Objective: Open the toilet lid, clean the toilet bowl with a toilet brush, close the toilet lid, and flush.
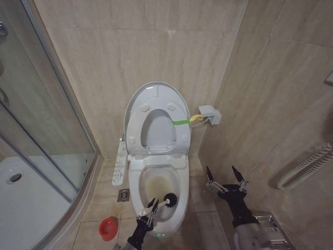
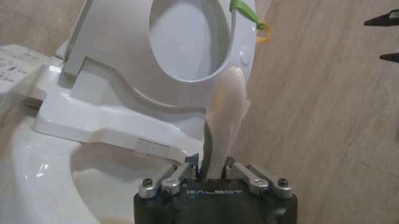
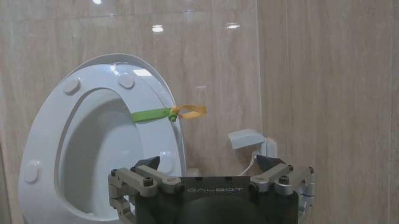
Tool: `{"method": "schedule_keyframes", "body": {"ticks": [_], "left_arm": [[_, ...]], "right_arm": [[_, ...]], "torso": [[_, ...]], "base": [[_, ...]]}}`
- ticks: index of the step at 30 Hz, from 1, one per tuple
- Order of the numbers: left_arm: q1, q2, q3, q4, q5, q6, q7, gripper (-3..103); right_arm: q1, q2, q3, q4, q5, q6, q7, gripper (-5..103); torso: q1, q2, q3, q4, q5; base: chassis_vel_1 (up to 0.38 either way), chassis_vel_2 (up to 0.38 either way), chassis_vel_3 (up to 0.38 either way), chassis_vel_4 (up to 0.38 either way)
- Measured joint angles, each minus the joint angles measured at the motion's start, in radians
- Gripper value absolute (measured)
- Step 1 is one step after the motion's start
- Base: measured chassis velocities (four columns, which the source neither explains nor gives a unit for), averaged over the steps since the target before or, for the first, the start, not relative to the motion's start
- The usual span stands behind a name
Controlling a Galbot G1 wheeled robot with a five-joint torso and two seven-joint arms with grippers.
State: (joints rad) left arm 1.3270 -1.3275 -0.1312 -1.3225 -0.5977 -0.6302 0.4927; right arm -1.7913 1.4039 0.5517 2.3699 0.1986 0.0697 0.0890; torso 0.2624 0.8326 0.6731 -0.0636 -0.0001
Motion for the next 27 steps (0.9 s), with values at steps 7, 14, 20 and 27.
{"method": "schedule_keyframes", "body": {"ticks": [7, 14, 20, 27], "left_arm": [[0.042, 0.058, -0.038, -0.135, -0.015, 0.004, -0.011, 20], [0.085, 0.085, -0.106, -0.209, -0.014, -0.014, -0.004, 20], [0.07, 0.069, -0.108, -0.193, 0.007, -0.018, -0.003, 20], [0.06, 0.072, -0.138, -0.192, 0.086, -0.039, -0.003, 20]], "right_arm": [[0.0, 0.0, 0.0, 0.0, 0.0, 0.0, 0.0, 100], [0.0, 0.0, 0.0, 0.0, 0.0, 0.0, 0.0, 100], [0.0, 0.0, 0.0, 0.0, 0.0, 0.0, 0.0, 100], [0.0, 0.0, 0.0, 0.0, 0.0, 0.0, 0.0, 100]], "torso": [[0.0, 0.0, 0.0, -0.0002, -0.0001], [0.0, 0.0, 0.0, 0.0001, -0.0001], [0.0, 0.0, 0.0, 0.0, -0.0001], [0.0, 0.0, 0.0, 0.0, 0.0]], "base": [[0.0, 0.0, 0.0, 0.0], [0.0, 0.0, 0.0, 0.0], [0.0, 0.0, 0.0, 0.0], [0.0, 0.0, 0.0, 0.0]]}}
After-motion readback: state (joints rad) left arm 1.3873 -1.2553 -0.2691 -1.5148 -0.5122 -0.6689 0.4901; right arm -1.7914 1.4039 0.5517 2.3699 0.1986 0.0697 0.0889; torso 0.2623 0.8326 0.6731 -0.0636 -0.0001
